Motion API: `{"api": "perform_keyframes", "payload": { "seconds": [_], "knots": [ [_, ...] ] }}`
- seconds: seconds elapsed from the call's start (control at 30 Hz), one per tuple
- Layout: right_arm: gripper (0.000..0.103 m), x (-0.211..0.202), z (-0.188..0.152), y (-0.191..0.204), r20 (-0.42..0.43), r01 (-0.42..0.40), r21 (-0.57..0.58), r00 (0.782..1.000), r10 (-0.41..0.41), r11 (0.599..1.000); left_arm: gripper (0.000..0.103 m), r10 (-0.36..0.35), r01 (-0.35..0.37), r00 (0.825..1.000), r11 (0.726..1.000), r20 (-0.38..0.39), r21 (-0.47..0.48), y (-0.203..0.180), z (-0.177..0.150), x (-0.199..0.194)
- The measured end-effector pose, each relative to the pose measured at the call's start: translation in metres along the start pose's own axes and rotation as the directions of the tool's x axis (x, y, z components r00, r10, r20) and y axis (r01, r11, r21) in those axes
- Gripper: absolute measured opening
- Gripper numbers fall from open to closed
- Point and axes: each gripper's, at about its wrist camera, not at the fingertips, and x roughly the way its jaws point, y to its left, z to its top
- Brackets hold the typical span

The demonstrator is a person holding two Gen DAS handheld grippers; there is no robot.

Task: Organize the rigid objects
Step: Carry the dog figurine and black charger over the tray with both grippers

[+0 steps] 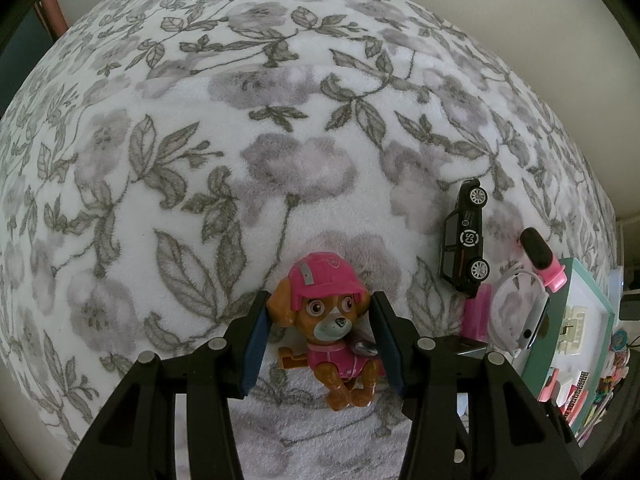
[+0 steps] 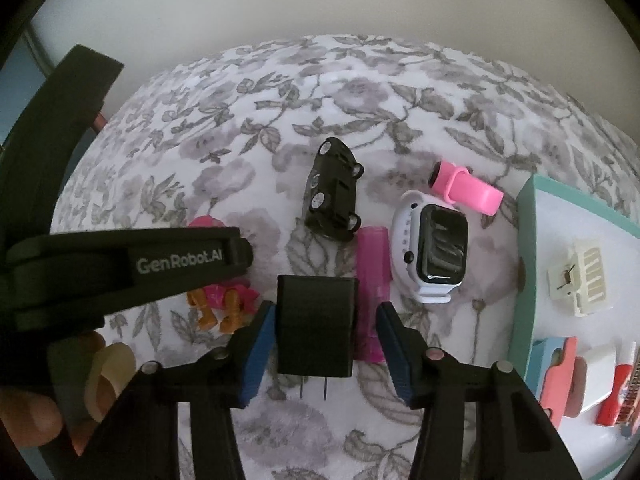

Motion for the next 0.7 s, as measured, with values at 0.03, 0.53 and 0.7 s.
{"api": "perform_keyframes", "payload": {
  "seconds": [0.03,0.53,0.7],
  "knots": [
    [0.050,0.000,0.000,0.002,-0.002,-0.005,-0.004,1.000,0.005,1.000,0.051,0.000,0.000,1.000,1.000,0.000,0.000,0.000,0.000,0.000],
    [0.043,0.005,-0.006,0.007,-0.030,0.008,-0.027,0.999,-0.009,1.000,0.051,0.007,-0.007,1.000,0.999,0.015,0.031,-0.005,-0.002,-0.001],
    [0.043,-0.006,-0.003,-0.001,-0.016,-0.005,0.009,1.000,0.005,1.000,0.051,-0.013,0.011,0.998,0.999,0.058,0.032,-0.007,0.000,-0.017]
  ]
}}
